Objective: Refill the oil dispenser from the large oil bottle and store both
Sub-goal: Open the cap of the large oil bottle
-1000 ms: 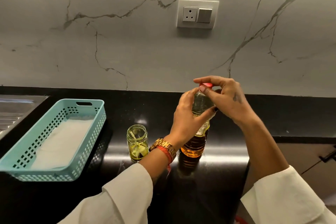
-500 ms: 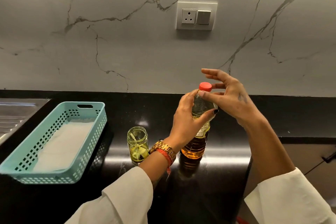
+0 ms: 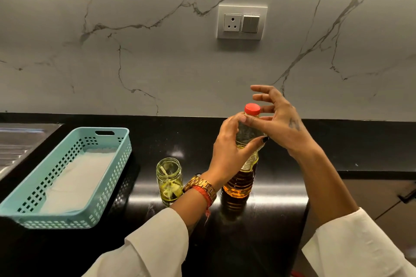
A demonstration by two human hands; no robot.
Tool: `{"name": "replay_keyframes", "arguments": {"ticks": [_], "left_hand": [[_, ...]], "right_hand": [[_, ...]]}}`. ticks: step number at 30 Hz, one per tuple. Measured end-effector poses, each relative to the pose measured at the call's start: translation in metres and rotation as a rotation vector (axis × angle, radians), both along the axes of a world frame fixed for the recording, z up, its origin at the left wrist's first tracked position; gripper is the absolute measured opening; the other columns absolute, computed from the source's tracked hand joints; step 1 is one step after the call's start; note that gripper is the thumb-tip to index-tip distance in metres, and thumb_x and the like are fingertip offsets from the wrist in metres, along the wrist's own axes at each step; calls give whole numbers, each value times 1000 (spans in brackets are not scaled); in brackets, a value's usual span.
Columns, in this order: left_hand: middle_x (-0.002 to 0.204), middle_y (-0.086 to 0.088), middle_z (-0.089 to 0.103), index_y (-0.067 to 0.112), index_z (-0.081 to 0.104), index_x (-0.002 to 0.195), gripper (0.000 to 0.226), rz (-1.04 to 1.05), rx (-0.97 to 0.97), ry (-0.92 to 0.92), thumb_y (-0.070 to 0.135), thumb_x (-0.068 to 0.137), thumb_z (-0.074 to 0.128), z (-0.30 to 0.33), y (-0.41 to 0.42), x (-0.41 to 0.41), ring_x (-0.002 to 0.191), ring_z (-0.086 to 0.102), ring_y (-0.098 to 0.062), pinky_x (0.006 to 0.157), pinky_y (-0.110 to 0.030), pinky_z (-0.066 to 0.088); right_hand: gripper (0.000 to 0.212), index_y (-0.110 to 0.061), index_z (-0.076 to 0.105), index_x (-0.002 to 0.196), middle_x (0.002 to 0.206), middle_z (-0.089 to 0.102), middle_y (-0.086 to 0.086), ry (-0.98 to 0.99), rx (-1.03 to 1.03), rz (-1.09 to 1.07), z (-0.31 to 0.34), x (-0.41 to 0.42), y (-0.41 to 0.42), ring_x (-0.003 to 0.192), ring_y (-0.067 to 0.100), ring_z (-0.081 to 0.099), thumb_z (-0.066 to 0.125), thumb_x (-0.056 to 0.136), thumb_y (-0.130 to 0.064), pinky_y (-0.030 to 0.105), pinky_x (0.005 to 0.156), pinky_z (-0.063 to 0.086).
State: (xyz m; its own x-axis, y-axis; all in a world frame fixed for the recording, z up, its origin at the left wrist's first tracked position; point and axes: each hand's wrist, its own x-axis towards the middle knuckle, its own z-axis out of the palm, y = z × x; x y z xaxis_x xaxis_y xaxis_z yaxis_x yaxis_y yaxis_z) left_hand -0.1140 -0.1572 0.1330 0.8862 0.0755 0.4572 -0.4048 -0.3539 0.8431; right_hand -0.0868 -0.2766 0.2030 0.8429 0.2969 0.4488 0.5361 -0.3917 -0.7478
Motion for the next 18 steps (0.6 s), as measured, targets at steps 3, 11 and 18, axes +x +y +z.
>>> {"name": "replay_keyframes", "arguments": {"ticks": [3,11,18], "left_hand": [[128,4,47,25,38,133,62,4,-6,6,37,80,68,-1,-1,1,113,52,-9,91,-29,52],[135,4,42,25,37,136,64,1,-3,13,36,81,68,-1,1,-1,119,47,-11,97,-33,48],[129,7,44,27,36,136,65,15,3,11,38,80,68,-4,0,2,115,50,-8,94,-30,50]], "right_hand": [[55,-19,50,119,106,58,-2,-132,22,-115,-6,-4,9,92,8,59,70,73,-43,18,74,52],[51,-25,48,130,120,56,-7,79,40,79,2,-1,-2,101,7,60,66,83,-22,26,85,54],[36,-19,61,108,103,64,-1,-164,24,-150,-6,-2,8,91,7,61,69,78,-36,12,73,52]]}}
